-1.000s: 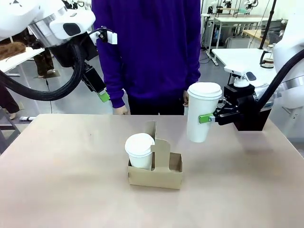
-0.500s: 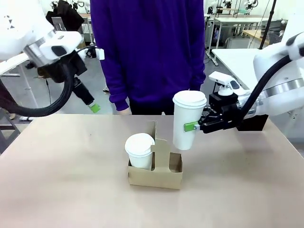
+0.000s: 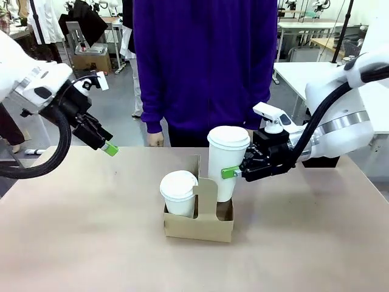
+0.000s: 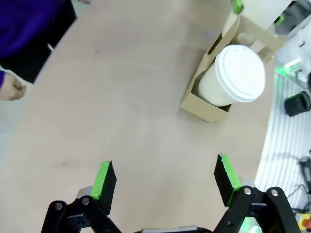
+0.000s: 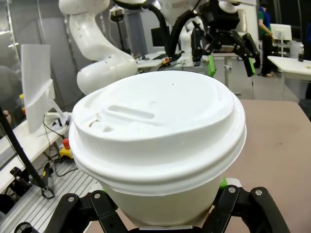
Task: Pour a drink into a cup and package it in a carrier.
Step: Insert the held 600 ml Paper Cup into the Cup Carrier.
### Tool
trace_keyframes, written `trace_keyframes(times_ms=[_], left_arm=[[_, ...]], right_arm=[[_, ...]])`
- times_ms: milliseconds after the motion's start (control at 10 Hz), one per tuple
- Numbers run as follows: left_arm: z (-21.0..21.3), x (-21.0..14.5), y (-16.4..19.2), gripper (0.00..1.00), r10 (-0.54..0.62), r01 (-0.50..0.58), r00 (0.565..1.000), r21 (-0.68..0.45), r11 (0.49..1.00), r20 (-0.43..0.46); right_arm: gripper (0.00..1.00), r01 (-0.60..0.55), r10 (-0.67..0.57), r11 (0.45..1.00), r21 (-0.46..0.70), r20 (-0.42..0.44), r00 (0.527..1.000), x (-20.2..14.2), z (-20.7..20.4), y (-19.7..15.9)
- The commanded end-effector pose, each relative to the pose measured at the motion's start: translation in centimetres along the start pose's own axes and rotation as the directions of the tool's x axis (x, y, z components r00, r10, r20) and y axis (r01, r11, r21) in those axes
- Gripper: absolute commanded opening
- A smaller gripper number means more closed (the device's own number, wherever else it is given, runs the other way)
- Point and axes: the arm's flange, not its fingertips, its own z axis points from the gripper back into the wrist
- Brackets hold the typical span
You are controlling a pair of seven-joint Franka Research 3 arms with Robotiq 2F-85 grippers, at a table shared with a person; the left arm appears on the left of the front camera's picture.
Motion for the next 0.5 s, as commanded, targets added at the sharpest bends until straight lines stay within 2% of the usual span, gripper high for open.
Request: trace_keyframes(times_ms=[0,100,400], left_arm=[[-0.3,-1.1,0.3,1.00,-0.004,0.005,0.999,-0.026,1.000,0.052],[0.0,0.0,0.0,1.00,0.000,0.000,1.000,0.000,1.000,0.000],[0.0,0.0,0.0,1.00,0.000,0.000,1.000,0.000,1.000,0.000]], right_arm=[[0.81,-0.031,0.031,0.999,0.010,0.017,0.999,-1.0,-0.7,-0.2],[0.81,-0.028,0.028,0.999,0.021,0.014,1.000,-1.6,-0.9,-0.3],[0.81,0.000,0.000,0.999,0.044,0.007,1.000,-3.4,-1.3,-0.6]])
